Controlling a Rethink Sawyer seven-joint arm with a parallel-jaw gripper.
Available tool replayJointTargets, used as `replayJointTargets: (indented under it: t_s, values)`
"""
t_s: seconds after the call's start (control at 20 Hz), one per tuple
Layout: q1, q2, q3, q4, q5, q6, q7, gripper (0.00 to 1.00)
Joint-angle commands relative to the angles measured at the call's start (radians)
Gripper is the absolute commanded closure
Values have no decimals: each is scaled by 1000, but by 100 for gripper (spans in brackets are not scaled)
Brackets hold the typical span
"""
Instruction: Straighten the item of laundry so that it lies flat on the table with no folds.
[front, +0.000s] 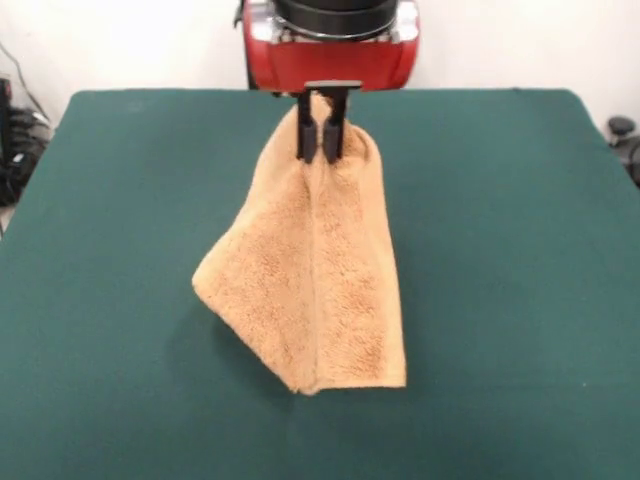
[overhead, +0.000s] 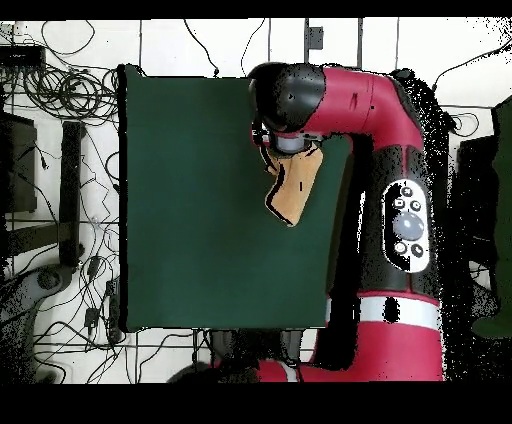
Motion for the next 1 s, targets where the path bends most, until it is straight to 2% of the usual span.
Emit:
replayJointTargets:
  t_s: [0.05, 0.25, 0.5, 1.0]
  values:
    - [76, -70, 11, 341, 39, -229, 255, 100]
    - [98, -69, -11, 399, 92, -301, 336, 100]
    - [147, -52, -58, 412, 129, -379, 414, 100]
    - [196, -22, -94, 425, 166, -477, 446, 100]
